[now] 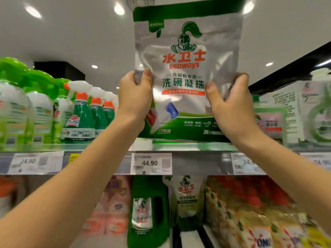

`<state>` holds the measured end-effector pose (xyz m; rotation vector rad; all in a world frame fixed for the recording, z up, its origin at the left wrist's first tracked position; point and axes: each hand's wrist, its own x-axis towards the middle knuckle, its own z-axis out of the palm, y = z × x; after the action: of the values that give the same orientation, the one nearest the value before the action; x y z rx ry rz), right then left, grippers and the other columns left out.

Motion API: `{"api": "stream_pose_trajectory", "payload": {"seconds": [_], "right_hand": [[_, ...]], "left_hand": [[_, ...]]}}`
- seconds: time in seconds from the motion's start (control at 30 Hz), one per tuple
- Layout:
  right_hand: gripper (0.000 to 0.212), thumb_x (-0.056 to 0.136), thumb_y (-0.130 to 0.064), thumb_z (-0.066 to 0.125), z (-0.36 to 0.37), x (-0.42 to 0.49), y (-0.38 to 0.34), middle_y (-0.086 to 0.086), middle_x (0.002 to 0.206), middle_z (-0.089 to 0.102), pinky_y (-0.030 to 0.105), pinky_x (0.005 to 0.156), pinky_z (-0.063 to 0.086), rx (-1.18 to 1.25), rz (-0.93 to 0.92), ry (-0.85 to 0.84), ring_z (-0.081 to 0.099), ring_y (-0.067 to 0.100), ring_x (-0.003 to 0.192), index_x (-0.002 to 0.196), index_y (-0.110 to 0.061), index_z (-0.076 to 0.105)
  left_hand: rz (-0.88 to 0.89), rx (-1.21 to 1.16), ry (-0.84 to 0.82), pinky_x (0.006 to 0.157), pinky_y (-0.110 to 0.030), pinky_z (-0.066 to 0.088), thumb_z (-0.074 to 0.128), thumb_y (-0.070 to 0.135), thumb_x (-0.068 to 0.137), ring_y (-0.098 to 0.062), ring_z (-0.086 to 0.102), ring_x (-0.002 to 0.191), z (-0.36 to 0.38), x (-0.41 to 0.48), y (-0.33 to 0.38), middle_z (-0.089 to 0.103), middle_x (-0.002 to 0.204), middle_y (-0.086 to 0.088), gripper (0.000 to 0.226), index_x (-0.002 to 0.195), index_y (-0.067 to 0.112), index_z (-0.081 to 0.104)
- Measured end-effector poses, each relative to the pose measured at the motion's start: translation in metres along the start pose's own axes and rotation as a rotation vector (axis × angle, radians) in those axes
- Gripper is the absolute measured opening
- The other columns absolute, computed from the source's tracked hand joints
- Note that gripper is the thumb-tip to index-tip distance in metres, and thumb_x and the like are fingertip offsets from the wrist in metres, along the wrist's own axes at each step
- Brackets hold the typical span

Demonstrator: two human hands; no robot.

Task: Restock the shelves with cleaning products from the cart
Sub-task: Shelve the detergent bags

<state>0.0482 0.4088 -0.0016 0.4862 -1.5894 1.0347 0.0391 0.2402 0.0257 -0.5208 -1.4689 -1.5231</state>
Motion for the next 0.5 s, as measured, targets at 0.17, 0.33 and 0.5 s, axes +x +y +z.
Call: {"api": "stream_pose_trajectory", "payload": {"seconds": [0.17,0.33,0.5], "right_hand": [[0.064,0.091,-0.066,0.034,0.013,0.005,0.019,0.009,0.123,0.044,0.041,0.099,0.015,-0.617,-0.031,-0.097,0.028,0.026,0.123,0.119,-0.009,0.04],[0.103,0.08,-0.08,0.015,0.005,0.007,0.026,0.016,0.151,0.012,0.055,0.112,-0.006,-0.882,-0.053,-0.24,0.0,0.034,0.142,0.147,-0.001,0.012],[0.099,0.078,-0.077,0.033,0.002,-0.013,0.032,0.013,0.151,0.004,0.053,0.105,-0.006,-1.1,-0.418,-0.396,0.004,0.035,0.141,0.148,-0.015,0.001]], "left_hand": [[0.236,0.202,0.189,0.082,-0.041,0.05,0.048,0.025,0.1,-0.024,0.058,0.088,0.008,-0.002,-0.033,0.059,0.091,-0.004,0.015,0.094,0.011,0.049],[0.402,0.365,0.273,0.097,-0.032,0.041,0.056,0.013,0.094,-0.024,0.043,0.111,0.018,-0.005,-0.044,0.042,0.12,-0.014,0.035,0.12,-0.004,0.04],[0.691,0.922,-0.046,0.101,-0.04,0.038,0.063,0.011,0.085,-0.03,0.042,0.122,0.025,-0.027,-0.05,0.046,0.13,-0.01,0.039,0.122,0.015,0.052]]}}
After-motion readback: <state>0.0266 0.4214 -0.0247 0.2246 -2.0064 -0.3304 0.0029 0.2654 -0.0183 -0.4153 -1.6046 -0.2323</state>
